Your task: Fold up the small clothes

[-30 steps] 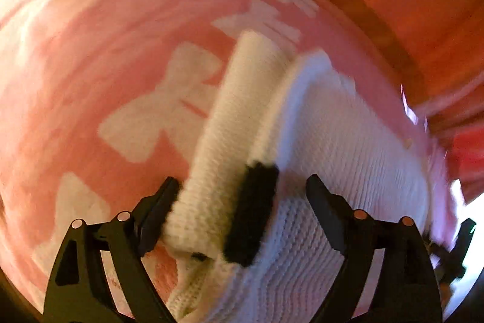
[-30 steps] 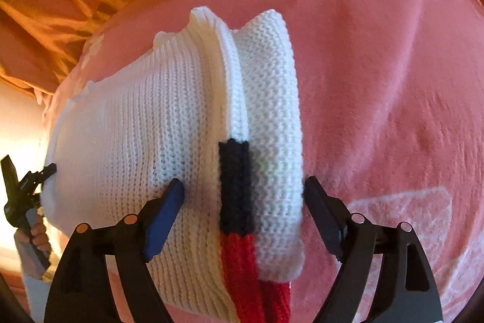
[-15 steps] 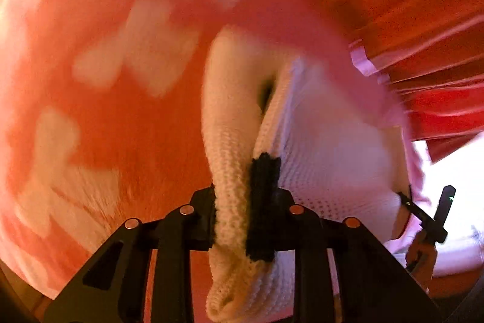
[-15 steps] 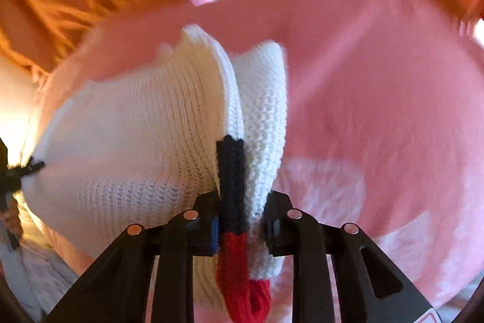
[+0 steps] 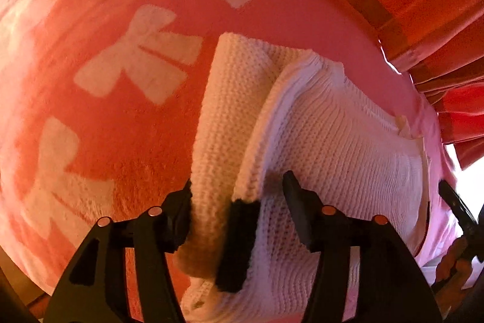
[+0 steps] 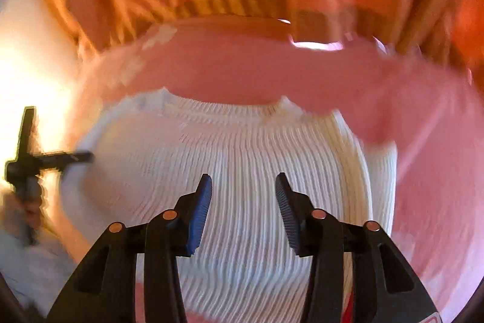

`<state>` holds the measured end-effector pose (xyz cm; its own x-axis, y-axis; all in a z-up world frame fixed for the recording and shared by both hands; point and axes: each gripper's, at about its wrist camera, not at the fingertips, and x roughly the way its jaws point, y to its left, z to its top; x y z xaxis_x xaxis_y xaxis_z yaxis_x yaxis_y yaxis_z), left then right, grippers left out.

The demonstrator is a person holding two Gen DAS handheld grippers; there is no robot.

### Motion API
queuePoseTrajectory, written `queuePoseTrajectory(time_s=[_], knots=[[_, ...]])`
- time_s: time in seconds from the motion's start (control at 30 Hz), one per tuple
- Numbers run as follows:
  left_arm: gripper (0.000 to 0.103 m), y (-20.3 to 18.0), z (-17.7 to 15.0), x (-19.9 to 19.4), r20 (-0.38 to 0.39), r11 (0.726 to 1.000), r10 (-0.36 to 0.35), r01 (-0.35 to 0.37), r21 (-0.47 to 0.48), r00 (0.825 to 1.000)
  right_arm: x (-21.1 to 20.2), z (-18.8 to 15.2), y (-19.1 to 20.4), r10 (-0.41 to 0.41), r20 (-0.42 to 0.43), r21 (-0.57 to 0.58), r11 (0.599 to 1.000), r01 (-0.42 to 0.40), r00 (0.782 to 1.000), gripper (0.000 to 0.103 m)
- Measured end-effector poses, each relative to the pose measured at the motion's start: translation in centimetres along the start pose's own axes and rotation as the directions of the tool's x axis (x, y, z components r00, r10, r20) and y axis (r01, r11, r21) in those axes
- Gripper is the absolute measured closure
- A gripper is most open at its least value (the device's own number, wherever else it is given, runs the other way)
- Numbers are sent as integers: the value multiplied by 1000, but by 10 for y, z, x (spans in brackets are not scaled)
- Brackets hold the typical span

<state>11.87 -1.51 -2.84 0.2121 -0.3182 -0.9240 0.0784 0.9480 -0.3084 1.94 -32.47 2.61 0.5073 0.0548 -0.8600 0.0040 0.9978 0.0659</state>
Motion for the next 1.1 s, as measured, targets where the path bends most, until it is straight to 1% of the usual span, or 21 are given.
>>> queuePoseTrajectory(time_s=[0.07, 0.13, 0.2, 0.27, 0.4, 0.43, 0.47, 0.5, 0.53, 0.57, 0.63, 0.7, 0.77, 0.83, 0.87, 0.9, 0.93, 0.97, 1.0, 1.07, 1.1], knots=[[47, -3, 1, -8, 44, 1000, 21, -21, 13, 999, 9, 14, 2, -108, 13, -49, 993, 108, 994, 59], [47, -5, 3, -22, 115, 999, 30, -34, 26, 993, 23, 24, -19, -211, -14, -17, 977, 211, 977, 58], [41, -13, 11, -38, 198, 998, -15, 1, 69, 980, 32, 26, -45, -189, -50, 46, 980, 191, 981, 56], [25, -25, 27, -42, 247, 993, -57, 30, 113, 967, 43, 27, -62, -153, -87, 101, 982, 161, 984, 51], [26, -49, 58, -4, 198, 980, -13, -27, 198, 980, 68, 17, -78, -175, -150, 126, 973, 195, 973, 50], [35, -51, 61, 4, 172, 977, -4, -33, 210, 985, 69, 16, -82, -169, -151, 126, 974, 188, 974, 53], [68, -55, 63, 16, 137, 975, 5, -36, 221, 991, 70, 15, -83, -157, -149, 133, 975, 177, 976, 64], [84, -55, 66, 32, 72, 976, 3, -19, 217, 997, 67, 14, -85, -124, -140, 151, 978, 145, 982, 95], [96, -55, 68, 40, 39, 980, -1, -7, 199, 999, 68, 17, -82, -78, -135, 178, 979, 102, 988, 93], [96, -52, 69, 39, 49, 985, -15, 6, 173, 999, 59, 20, -84, -57, -101, 204, 976, 77, 993, 93], [97, -56, 72, 27, 101, 985, -48, 31, 167, 994, 46, 32, -81, -76, -39, 204, 975, 83, 996, 94], [97, -59, 77, 12, 173, 986, -72, 44, 160, 982, 34, 40, -86, -78, 19, 224, 972, 71, 997, 94], [96, -58, 82, 12, 205, 990, -46, 17, 141, 978, 53, 38, -97, -125, -27, 238, 963, 128, 992, 90], [94, -51, 85, 29, 147, 994, -28, 12, 107, 989, 79, 31, -107, -142, -128, 249, 953, 170, 982, 88], [94, -46, 83, 35, 116, 996, -9, -1, 87, 993, 76, 30, -108, -143, -111, 265, 949, 168, 983, 88], [93, -46, 81, 32, 116, 997, -10, 1, 74, 993, 66, 33, -105, -161, -100, 265, 947, 182, 982, 86], [92, -45, 78, 24, 130, 998, -24, 15, 68, 991, 51, 37, -99, -185, -63, 259, 946, 195, 981, 79], [85, -45, 73, 6, 171, 997, -30, 17, 80, 985, 23, 41, -87, -207, 29, 245, 950, 194, 978, 78], [74, -44, 69, -5, 196, 996, -22, 3, 92, 980, 9, 42, -78, -202, 74, 231, 956, 180, 977, 78], [17, -38, 59, -33, 263, 993, 28, -57, 105, 964, -15, 40, -55, -137, 137, 198, 974, 109, 981, 78], [15, -28, 49, -48, 310, 993, 57, -87, 85, 949, -23, 33, -40, -66, 160, 185, 982, 36, 985, 78]])
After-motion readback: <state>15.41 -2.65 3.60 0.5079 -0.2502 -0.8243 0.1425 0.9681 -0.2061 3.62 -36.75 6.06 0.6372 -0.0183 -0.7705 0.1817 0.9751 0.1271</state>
